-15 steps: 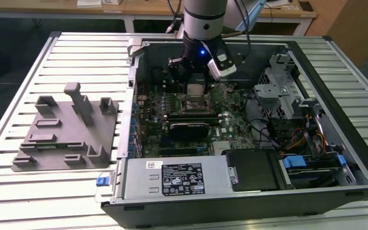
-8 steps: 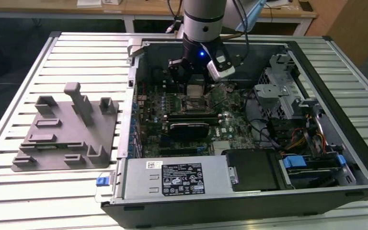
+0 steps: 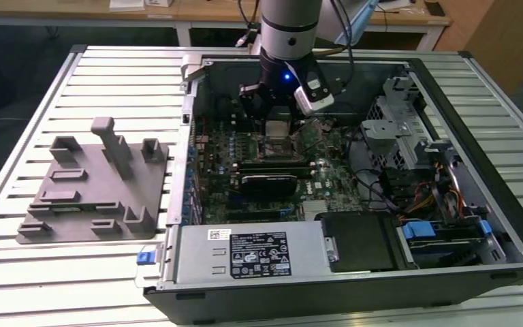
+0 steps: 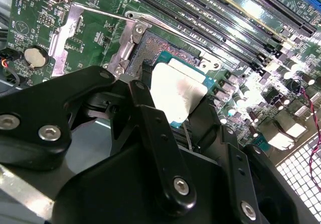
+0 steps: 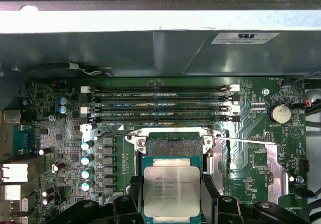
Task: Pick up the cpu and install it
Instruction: 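Place the cpu into insertion slot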
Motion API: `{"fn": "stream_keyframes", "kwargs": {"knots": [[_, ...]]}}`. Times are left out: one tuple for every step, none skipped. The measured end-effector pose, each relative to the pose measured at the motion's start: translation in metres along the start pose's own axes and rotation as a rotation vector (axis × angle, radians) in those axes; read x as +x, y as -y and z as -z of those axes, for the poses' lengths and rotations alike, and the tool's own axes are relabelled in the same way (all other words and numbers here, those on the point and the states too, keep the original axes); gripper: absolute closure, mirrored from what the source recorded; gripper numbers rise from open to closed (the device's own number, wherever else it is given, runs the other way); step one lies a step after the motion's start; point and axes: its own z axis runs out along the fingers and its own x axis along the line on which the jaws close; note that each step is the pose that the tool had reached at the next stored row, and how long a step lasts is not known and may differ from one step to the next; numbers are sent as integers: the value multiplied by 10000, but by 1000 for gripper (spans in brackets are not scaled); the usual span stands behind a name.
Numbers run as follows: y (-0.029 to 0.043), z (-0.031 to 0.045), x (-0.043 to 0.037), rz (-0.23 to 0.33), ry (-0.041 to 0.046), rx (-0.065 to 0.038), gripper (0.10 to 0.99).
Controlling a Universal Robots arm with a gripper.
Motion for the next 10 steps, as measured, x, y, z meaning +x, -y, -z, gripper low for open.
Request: {"fn": "stream_keyframes", "kwargs": {"knots": [[0,0,0,0,0,0,545],[0,0,0,0,0,0,545],[0,0,0,0,0,0,545],[0,0,0,0,0,0,545],[0,0,0,0,0,0,545],[0,-1,0,1,0,0,545],[0,-1,0,-1,0,0,545],[0,-1,0,-38,1,0,545],[0,-1,0,-113,4,1,545],[0,-1,0,-228,7,2,545]]}}
